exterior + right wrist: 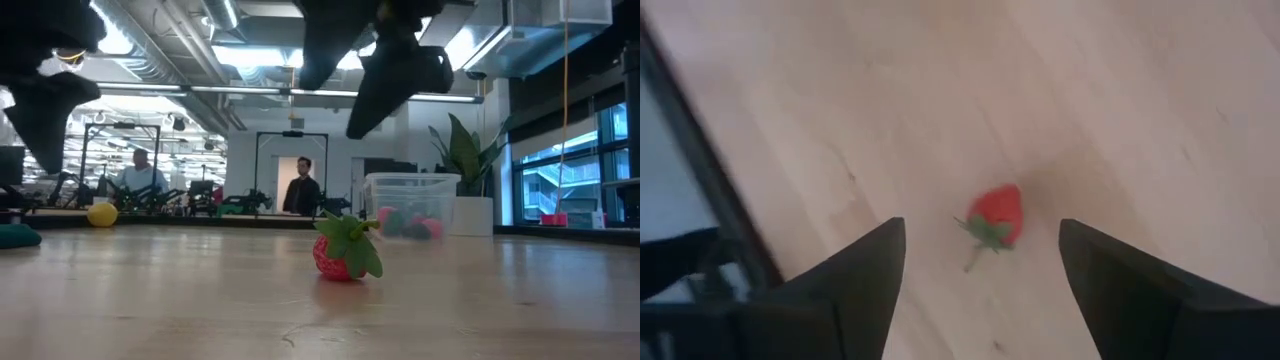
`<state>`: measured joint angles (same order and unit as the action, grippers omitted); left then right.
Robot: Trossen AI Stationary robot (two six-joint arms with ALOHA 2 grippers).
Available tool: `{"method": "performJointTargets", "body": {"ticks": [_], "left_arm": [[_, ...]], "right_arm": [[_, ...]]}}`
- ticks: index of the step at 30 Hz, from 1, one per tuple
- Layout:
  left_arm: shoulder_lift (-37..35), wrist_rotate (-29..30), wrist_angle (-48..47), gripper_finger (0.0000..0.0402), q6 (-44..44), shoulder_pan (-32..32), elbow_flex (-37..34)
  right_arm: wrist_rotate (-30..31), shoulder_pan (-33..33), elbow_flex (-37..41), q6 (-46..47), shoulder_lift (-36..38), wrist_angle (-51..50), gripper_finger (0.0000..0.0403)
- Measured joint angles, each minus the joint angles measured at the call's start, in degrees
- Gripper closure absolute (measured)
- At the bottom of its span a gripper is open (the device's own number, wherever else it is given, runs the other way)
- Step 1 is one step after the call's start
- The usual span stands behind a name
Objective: Pick and placing Produce into tupperware
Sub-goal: Put the red strawberry into the transparent container
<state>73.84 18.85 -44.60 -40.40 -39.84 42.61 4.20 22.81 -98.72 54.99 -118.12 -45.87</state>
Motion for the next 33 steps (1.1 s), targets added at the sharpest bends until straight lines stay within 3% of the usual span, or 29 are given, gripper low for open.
{"method": "performJointTargets", "body": {"ticks": [12,33], "left_arm": [[0.0,0.2,1.9,0.0130,0.9,-4.5,-1.5],[0.0,0.2,1.9,0.0130,0.0,-7.6,-1.5]], "right_arm": [[-0.4,0.0,-16.3,3.4,-11.1,-16.4,0.0136],[-1.4,0.3,-16.3,6.2,-15.6,-14.4,0.0136]]}}
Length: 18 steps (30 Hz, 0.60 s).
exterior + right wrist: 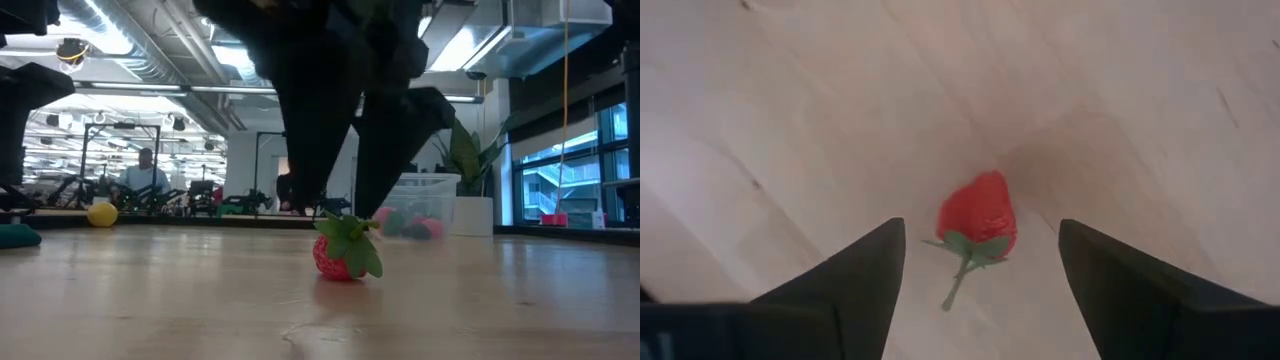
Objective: Pick and placing Produce into tupperware
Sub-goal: Put the red strawberry into the transparent container
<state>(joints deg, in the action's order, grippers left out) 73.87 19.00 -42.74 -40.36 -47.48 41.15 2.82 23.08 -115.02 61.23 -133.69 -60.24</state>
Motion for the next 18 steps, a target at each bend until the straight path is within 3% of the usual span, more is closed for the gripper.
{"method": "performJointTargets", "body": {"ticks": [18], "left_arm": [[0.0,0.0,0.2,0.0130,0.0,0.0,0.0]], "right_arm": [[-2.0,0.1,0.0,-1.8,-2.5,2.0,0.0136]]}}
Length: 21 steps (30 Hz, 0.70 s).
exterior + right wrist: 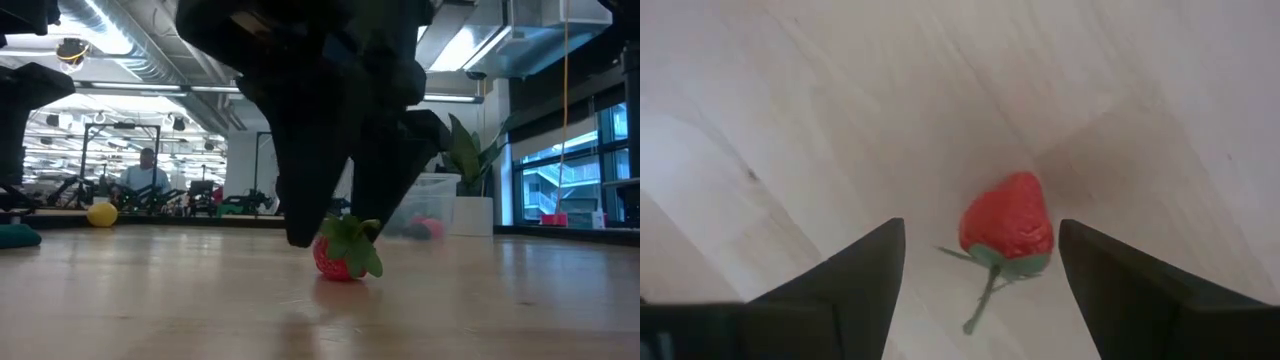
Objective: Pick and placing Produce into tupperware
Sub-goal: Put the red strawberry into the transparent container
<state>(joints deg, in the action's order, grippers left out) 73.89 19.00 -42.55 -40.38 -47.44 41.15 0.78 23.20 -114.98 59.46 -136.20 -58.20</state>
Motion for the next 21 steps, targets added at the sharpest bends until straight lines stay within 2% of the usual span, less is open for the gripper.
{"method": "performJointTargets", "body": {"ticks": [7,21], "left_arm": [[0.0,0.0,0.0,0.0130,0.0,0.0,0.0],[0.0,0.0,0.0,0.0130,0.0,0.0,0.0]], "right_arm": [[0.0,0.2,0.0,-1.9,0.0,0.7,0.0136],[0.0,0.3,0.0,-0.1,-0.5,0.6,0.0136]]}}
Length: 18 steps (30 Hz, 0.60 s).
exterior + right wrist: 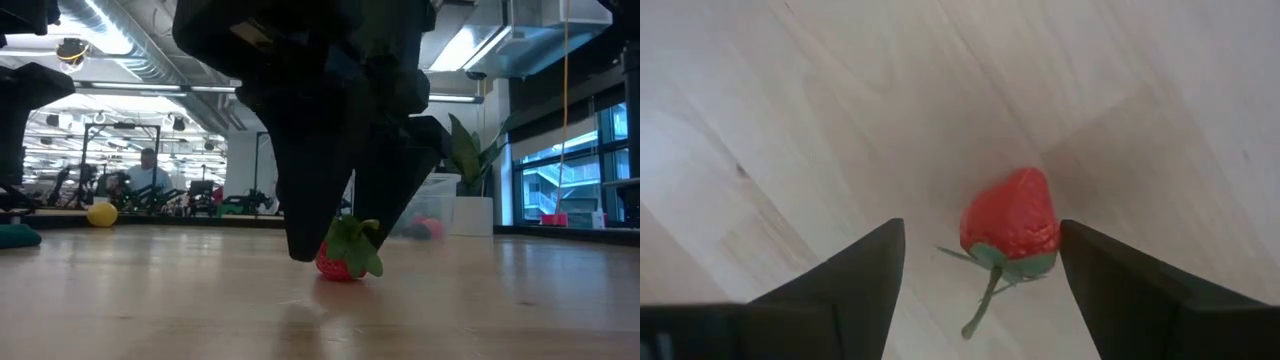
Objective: Pick and placing Produce into tupperware
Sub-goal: Put the red strawberry into the transparent container
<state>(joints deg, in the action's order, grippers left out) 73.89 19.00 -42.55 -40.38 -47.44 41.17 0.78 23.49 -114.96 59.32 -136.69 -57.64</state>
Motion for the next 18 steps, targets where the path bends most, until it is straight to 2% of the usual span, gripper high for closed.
{"method": "performJointTargets", "body": {"ticks": [7,13,18], "left_arm": [[0.0,0.0,0.0,0.0130,0.0,0.0,0.0],[0.0,0.0,0.0,0.0130,0.0,0.0,0.0],[0.0,0.0,0.0,0.0130,0.0,0.0,0.0]], "right_arm": [[0.5,0.0,0.0,-0.1,-0.2,0.0,0.0136],[0.6,0.0,0.0,-5.0,-0.2,0.0,0.0136],[0.9,0.0,0.0,-1.0,-0.2,-0.4,0.0136]]}}
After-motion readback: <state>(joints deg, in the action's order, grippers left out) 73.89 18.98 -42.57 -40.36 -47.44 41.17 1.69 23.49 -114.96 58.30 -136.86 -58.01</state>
